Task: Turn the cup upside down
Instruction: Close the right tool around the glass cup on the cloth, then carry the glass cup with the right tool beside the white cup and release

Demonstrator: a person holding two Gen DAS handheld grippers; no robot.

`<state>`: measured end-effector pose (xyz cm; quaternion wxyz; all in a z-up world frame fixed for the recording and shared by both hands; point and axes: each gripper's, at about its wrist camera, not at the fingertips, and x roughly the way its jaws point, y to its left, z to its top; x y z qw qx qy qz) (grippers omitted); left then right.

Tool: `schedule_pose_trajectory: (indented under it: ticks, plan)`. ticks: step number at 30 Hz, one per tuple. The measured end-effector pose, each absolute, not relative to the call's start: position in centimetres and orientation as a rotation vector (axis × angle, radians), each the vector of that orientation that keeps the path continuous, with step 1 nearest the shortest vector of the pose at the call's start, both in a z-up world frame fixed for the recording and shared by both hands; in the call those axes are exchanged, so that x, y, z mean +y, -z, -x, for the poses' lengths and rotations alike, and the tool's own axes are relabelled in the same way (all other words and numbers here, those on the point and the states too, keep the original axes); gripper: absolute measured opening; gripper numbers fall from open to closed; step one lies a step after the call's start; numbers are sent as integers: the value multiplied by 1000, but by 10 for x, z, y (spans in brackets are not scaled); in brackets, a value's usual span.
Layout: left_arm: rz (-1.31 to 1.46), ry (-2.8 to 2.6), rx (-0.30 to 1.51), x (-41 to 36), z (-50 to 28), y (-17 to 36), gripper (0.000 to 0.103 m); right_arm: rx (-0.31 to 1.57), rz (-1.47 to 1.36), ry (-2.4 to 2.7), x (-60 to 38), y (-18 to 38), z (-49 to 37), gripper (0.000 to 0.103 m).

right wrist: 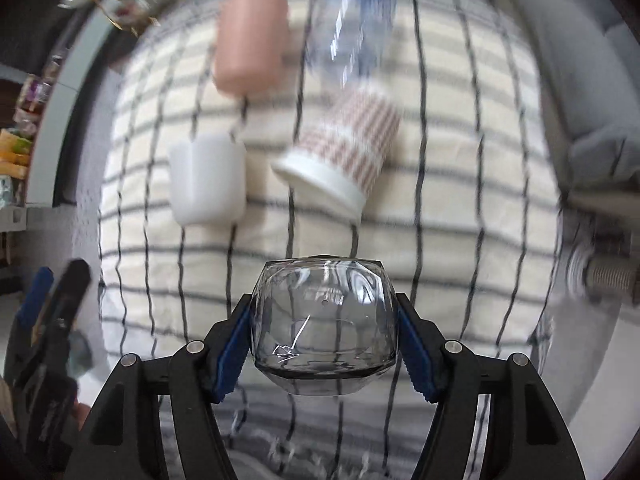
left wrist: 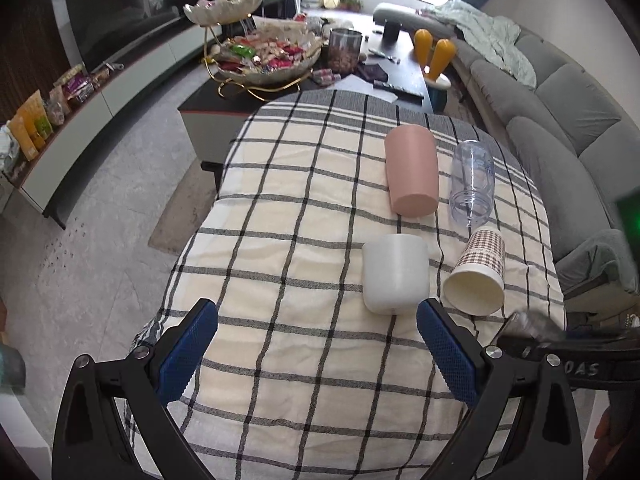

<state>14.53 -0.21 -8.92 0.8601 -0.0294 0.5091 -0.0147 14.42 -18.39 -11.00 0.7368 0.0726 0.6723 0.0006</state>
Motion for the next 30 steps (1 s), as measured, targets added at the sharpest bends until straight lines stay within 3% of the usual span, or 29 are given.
schedule_pose_trajectory:
  ticks: [6,12,30]
  plan:
    - [97,0,977,5,-121,103,101,1131,-97,62,-192,98,-124,67]
    - [84,-25,900,8,-104,117,101,929,-87,140,-191,109,-99,67]
    - [32,-7,857,2,-93,135,101,896,-104,166,-194,141,-84,67]
